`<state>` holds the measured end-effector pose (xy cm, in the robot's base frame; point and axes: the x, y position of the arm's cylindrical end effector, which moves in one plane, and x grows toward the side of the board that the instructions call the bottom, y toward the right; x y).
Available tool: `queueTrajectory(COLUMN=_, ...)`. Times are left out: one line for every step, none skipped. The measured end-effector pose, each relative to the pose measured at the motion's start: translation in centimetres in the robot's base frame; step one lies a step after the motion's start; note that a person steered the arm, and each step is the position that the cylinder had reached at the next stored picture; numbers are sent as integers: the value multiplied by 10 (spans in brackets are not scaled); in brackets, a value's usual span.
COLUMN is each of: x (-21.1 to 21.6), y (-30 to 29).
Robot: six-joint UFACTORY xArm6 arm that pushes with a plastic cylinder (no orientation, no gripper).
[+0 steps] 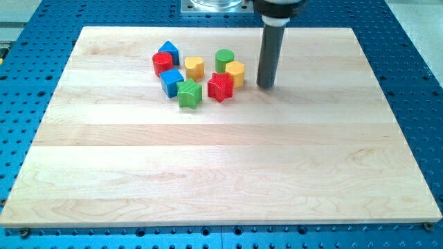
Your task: Push red star into green star
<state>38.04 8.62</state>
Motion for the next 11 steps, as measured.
queueTrajectory(x=42, y=-2)
queueTrajectory(x=24, y=-17)
queueTrajectory(x=-12, y=-29)
queueTrajectory(x=-28, y=-33)
queueTrajectory(x=-27, y=-57)
queueTrajectory(x=-13, y=-54)
queueTrajectory(x=0, y=-57)
queueTrajectory(x=-10, y=-85)
queueTrajectory(x=-10, y=-89)
queueTrajectory(x=-25, y=-82)
queueTrajectory(x=-65, y=-62)
